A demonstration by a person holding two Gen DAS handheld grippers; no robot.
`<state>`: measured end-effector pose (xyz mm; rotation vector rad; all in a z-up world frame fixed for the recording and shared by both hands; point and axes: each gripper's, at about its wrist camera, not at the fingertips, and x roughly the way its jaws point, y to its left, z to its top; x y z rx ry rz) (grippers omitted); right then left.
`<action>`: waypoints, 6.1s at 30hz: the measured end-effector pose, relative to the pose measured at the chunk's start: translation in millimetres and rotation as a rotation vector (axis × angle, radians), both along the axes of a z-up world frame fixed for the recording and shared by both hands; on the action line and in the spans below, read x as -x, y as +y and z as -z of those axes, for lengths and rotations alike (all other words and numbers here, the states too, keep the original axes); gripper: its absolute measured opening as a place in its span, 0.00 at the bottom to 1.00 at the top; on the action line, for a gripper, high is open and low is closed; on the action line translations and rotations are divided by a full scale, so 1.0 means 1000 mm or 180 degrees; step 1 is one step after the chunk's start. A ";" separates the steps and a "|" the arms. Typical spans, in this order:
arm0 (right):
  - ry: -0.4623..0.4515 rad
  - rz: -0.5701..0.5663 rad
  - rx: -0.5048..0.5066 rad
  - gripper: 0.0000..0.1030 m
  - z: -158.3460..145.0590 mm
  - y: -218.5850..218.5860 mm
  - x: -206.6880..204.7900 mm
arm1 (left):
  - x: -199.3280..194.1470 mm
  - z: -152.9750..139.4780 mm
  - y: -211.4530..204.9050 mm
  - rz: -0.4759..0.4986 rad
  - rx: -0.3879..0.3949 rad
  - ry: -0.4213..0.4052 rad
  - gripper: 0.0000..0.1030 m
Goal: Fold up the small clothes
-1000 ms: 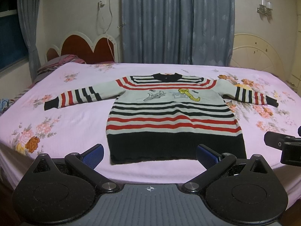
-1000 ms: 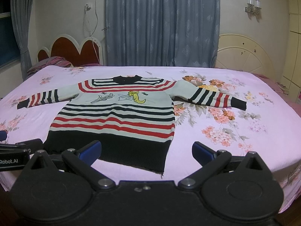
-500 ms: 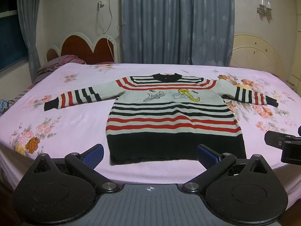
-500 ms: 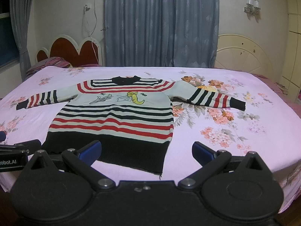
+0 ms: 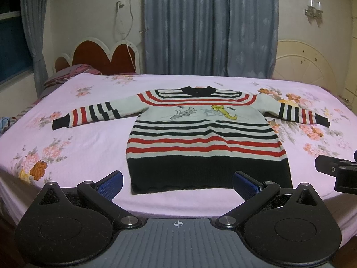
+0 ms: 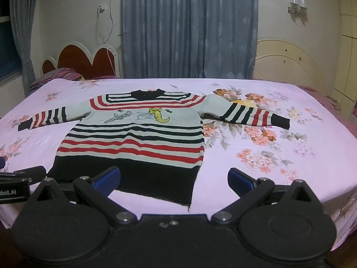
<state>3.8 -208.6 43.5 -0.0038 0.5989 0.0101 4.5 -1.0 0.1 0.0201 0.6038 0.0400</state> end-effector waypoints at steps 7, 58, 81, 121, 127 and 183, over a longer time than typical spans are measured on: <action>0.0006 0.0004 0.0003 0.99 0.001 0.000 0.001 | 0.002 0.001 0.004 -0.0003 0.0003 0.0002 1.00; 0.0190 0.1454 -0.0529 0.52 0.065 -0.195 -0.287 | -0.347 0.056 -0.097 0.0505 0.0305 0.0414 0.99; -0.0003 0.2076 -0.1474 0.36 0.148 -0.334 -0.327 | -0.429 0.089 -0.191 0.0421 0.0072 0.0897 0.79; 0.0196 -0.0546 -0.0680 0.21 0.099 -0.003 -0.418 | -0.492 0.124 -0.013 0.0540 0.1482 0.0992 0.79; 0.0030 0.0248 -0.0660 0.20 0.083 -0.072 -0.400 | -0.519 0.137 -0.035 0.0598 0.1659 0.1051 0.41; 0.0723 -0.0228 -0.0641 0.14 0.128 -0.090 -0.431 | -0.464 0.120 -0.154 0.1190 0.0678 0.0652 0.47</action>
